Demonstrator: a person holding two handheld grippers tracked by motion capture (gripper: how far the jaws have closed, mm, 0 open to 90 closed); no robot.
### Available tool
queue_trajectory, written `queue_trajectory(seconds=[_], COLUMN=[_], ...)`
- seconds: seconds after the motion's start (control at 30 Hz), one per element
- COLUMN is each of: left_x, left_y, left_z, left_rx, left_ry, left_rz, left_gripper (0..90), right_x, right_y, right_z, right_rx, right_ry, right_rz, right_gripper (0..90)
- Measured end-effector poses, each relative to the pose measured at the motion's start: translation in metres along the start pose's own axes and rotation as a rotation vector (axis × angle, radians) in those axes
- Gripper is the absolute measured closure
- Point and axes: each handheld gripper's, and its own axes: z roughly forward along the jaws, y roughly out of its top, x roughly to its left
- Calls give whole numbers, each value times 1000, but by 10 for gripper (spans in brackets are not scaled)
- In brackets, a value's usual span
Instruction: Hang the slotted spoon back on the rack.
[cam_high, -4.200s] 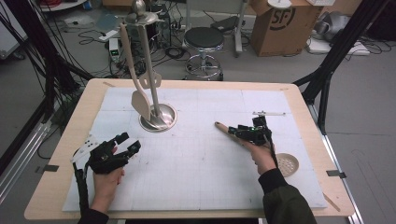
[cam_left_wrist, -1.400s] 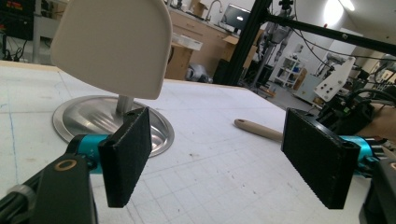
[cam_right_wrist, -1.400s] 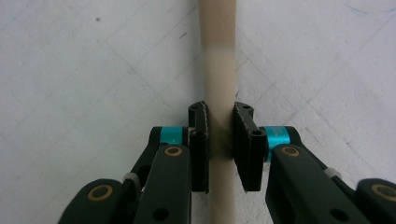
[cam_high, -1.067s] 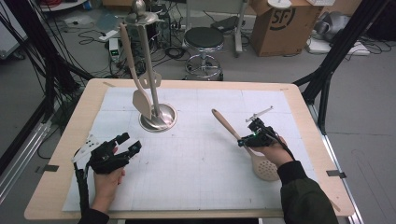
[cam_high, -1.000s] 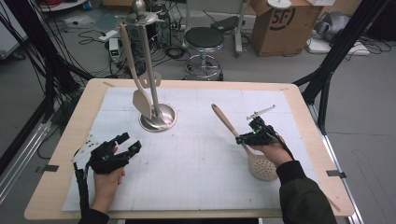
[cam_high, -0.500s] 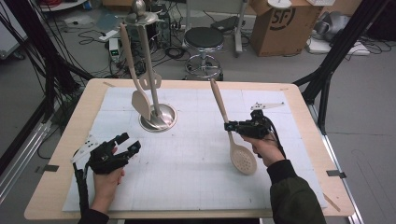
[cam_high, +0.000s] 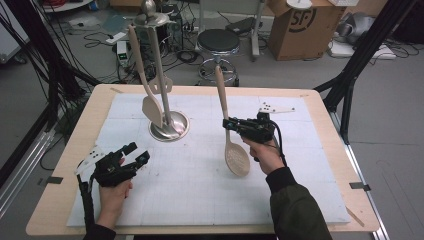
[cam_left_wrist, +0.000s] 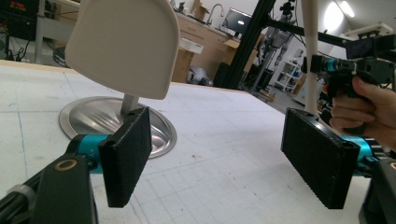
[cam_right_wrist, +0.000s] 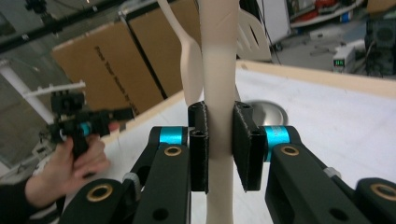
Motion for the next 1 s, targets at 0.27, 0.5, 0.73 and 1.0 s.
queue_trajectory(seconds=[0.27, 0.5, 0.73, 1.0], left_x=[1, 1, 1, 2], left_y=[0, 0, -1, -1], left_z=[-4, -6, -6, -6], left_rx=[-8, -13, -13, -17], left_ry=[5, 4, 3, -3], left_rz=[-8, -16, -17, -28], left_gripper=[253, 254, 254, 254], right_x=[6, 10, 16, 22], right_y=[6, 14, 28, 47], right_z=[19, 32, 50, 72], right_rx=[-119, -188, -200, -221], right_ry=[27, 30, 58, 76], right_rz=[-25, -41, -53, -61], right_gripper=[783, 783, 783, 783])
